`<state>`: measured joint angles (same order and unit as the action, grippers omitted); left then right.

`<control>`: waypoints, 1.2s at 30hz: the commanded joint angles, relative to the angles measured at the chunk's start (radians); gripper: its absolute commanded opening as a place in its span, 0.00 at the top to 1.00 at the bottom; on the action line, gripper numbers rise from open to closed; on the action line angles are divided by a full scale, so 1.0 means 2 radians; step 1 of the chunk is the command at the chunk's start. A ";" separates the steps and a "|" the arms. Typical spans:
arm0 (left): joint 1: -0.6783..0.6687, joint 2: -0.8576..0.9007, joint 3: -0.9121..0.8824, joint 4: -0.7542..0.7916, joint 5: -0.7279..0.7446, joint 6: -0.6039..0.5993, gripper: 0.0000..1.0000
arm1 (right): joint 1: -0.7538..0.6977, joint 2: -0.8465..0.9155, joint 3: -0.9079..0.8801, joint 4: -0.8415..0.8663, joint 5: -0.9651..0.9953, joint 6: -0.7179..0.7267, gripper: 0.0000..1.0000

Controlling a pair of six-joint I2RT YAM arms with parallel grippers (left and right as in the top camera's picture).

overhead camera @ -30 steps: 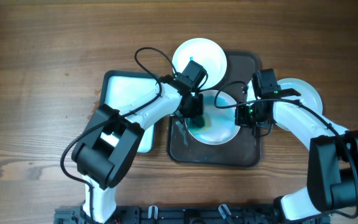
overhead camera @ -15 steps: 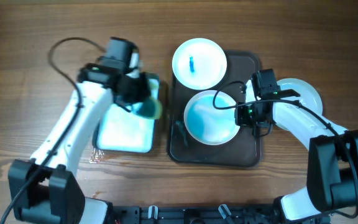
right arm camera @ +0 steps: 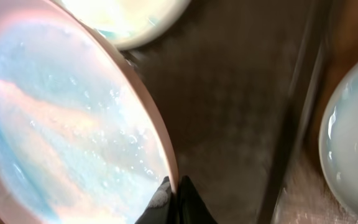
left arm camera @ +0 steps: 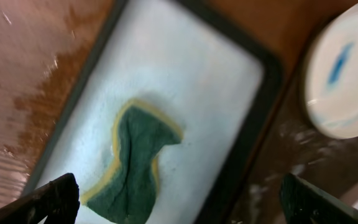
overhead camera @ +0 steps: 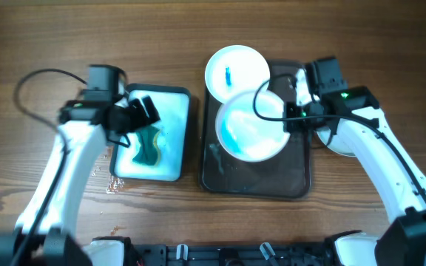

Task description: Clean dirty plates on tray and stack at the side

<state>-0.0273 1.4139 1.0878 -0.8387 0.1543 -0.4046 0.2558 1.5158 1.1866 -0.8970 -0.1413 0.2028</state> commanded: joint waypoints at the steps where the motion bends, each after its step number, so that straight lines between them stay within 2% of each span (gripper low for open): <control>1: 0.051 -0.078 0.017 -0.008 0.041 -0.016 0.00 | 0.064 -0.007 0.032 0.029 0.045 -0.008 0.96; 5: 0.092 -0.151 0.017 -0.008 0.040 -0.026 0.00 | 0.164 0.005 0.033 0.122 0.137 0.001 0.96; 9: 0.097 -0.180 0.017 -0.026 0.040 -0.026 0.00 | 0.289 0.039 0.033 0.245 0.255 0.001 0.96; 11: 0.097 -0.179 0.017 -0.036 0.040 -0.026 0.00 | 0.325 0.056 0.032 0.284 0.322 -0.039 0.96; 15: 0.097 -0.177 0.017 -0.036 0.040 -0.026 0.00 | 0.383 0.064 0.032 0.372 0.466 -0.174 0.96; 17: 0.097 -0.177 0.017 -0.036 0.040 -0.026 0.00 | 0.400 0.064 0.032 0.393 0.508 -0.231 0.96; 24: 0.097 -0.177 0.017 -0.036 0.040 -0.026 0.00 | 0.451 0.064 0.032 0.422 0.546 -0.299 0.96; 30: 0.097 -0.177 0.017 -0.036 0.040 -0.026 0.00 | 0.454 0.064 0.032 0.445 0.560 -0.338 0.95; 36: 0.097 -0.177 0.017 -0.036 0.040 -0.026 0.00 | 0.454 0.064 0.032 0.452 0.560 -0.340 0.96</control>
<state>0.1604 1.0611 1.1122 -0.9134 0.2192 -0.4503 1.1606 1.6394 1.2350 -0.0017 0.9512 -0.4694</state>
